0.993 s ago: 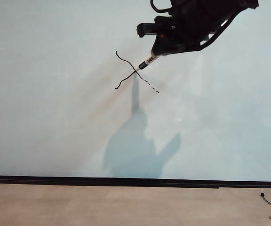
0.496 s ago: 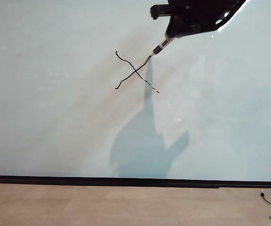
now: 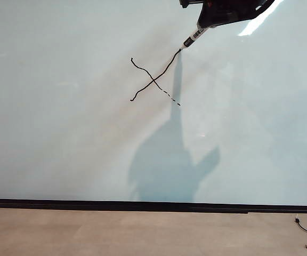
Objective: Pick up the pen on the shelf to the right of the whiteboard and draw a cross mark.
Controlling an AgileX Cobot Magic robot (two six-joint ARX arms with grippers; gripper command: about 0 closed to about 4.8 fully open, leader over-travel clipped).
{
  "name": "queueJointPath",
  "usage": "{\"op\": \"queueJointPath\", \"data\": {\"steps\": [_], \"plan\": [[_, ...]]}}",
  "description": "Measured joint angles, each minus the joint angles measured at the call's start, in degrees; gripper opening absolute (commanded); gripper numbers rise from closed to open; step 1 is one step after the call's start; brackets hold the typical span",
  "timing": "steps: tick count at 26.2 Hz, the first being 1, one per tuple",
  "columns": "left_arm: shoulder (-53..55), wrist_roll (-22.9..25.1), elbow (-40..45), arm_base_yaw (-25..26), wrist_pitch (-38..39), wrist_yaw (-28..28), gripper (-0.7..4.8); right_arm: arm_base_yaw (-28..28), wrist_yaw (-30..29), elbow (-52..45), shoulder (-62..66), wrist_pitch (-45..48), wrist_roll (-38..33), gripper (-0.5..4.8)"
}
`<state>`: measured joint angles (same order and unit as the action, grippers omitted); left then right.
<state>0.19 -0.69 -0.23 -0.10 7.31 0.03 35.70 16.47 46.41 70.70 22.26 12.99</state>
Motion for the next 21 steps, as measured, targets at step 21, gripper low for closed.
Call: {"op": "queueJointPath", "data": {"steps": [21], "plan": [[0.0,-0.02,0.0,0.0,0.0,0.0,-0.04,3.37,0.57,-28.89,-34.84,-2.45,-0.26,-0.08]]}}
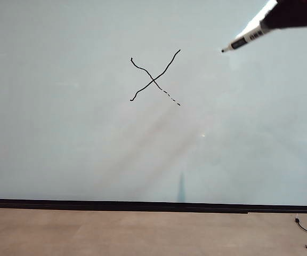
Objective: Pick up the pen on the shelf to the right of the whiteboard and draw a cross mark.
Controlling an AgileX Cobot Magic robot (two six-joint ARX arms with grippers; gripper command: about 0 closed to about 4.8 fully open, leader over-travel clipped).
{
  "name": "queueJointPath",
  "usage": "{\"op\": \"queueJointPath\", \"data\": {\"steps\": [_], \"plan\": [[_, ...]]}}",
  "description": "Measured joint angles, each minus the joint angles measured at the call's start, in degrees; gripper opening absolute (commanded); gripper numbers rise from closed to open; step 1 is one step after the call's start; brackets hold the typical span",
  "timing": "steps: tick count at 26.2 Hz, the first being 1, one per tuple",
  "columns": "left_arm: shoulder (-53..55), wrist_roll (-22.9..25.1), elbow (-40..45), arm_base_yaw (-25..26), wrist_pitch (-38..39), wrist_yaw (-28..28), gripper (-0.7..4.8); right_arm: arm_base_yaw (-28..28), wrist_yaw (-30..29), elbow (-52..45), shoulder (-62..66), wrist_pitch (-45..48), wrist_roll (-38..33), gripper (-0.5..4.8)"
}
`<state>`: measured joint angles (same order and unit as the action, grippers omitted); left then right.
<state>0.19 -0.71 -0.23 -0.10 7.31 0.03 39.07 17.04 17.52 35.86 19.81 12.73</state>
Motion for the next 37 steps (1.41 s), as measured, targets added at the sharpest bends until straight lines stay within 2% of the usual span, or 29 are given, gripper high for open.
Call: {"op": "queueJointPath", "data": {"steps": [12,18,25,37], "plan": [[-0.02,0.0,0.0,0.0,0.0,0.0,-0.04,0.09,2.45,-10.82,-16.15,-1.75,-0.81,-0.09],[-0.02,0.0,0.0,0.0,0.0,0.0,-0.04,0.11,2.51,-12.76,-21.11,-6.29,-2.43,-0.09],[-0.02,0.02,0.0,0.0,0.0,-0.02,-0.04,0.15,2.51,-16.92,-28.57,-7.34,-4.92,-0.09],[-0.02,0.0,0.0,0.0,0.0,-0.04,-0.04,0.13,2.6,-17.59,-35.76,-15.67,-5.84,-0.09]]}}
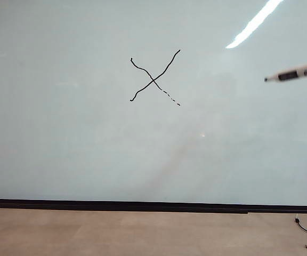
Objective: Pick up the pen on the shelf to the right of the whiteboard and draw a cross mark.
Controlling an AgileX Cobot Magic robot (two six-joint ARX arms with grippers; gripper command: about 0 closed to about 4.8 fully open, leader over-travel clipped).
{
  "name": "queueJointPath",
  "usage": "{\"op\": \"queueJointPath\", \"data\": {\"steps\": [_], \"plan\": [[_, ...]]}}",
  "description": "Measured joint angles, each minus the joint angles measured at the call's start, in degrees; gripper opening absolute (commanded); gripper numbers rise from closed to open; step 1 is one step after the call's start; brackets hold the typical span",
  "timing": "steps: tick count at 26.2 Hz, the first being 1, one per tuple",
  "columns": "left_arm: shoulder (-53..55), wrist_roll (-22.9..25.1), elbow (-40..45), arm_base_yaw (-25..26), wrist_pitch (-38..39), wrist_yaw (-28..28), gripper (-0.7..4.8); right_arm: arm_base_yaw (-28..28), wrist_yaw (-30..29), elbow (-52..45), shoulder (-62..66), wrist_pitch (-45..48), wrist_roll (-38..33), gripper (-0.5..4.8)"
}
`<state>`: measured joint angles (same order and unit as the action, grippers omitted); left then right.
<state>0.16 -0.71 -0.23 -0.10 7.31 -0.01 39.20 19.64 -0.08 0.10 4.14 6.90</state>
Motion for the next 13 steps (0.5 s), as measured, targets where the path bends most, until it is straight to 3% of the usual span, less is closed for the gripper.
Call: {"op": "queueJointPath", "data": {"steps": [13], "plan": [[0.0,0.02,0.0,0.0,0.0,0.02,-0.05,-0.7,1.27,-0.09,0.0,-6.12,-0.87,-0.09]]}}
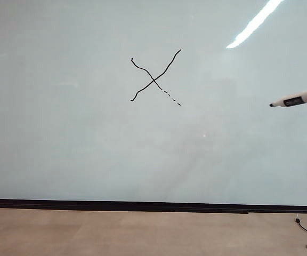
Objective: Pick up the pen on the shelf to the right of the whiteboard and draw a cross mark.
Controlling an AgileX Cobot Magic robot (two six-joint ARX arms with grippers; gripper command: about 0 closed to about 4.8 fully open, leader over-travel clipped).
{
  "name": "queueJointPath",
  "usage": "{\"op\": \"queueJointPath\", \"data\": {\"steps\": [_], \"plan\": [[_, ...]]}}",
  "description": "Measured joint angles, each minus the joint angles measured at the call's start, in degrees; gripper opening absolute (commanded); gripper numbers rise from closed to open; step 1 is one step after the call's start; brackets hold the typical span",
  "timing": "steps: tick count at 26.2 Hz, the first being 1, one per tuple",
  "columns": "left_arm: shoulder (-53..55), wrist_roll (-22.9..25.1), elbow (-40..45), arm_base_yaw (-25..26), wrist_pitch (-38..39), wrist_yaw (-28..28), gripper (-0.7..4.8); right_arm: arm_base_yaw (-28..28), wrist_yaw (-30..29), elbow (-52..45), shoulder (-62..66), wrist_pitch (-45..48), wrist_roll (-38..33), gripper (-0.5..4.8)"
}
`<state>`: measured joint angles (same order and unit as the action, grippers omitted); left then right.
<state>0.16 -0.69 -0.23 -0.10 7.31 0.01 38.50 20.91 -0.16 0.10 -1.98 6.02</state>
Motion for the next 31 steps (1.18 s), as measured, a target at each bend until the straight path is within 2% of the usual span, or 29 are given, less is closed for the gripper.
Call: {"op": "queueJointPath", "data": {"steps": [7,14,16,26,31], "plan": [[0.0,-0.02,0.0,0.0,0.0,0.0,-0.04,-6.19,-2.25,0.02,0.0,0.55,0.0,-0.09],[0.0,0.0,0.0,0.0,0.0,0.0,-0.04,-15.06,-8.74,0.0,0.0,1.77,-0.07,-0.09],[0.0,0.0,0.0,0.0,0.0,0.0,-0.05,-19.98,-11.65,0.0,0.0,2.51,-0.22,-0.09],[0.0,-0.02,0.0,0.0,0.0,0.0,-0.04,-32.09,-17.14,0.02,0.0,4.5,-1.55,-0.09],[0.0,0.0,0.0,0.0,0.0,0.0,-0.04,-35.58,-18.12,0.02,0.0,4.57,-2.38,-0.09]]}}
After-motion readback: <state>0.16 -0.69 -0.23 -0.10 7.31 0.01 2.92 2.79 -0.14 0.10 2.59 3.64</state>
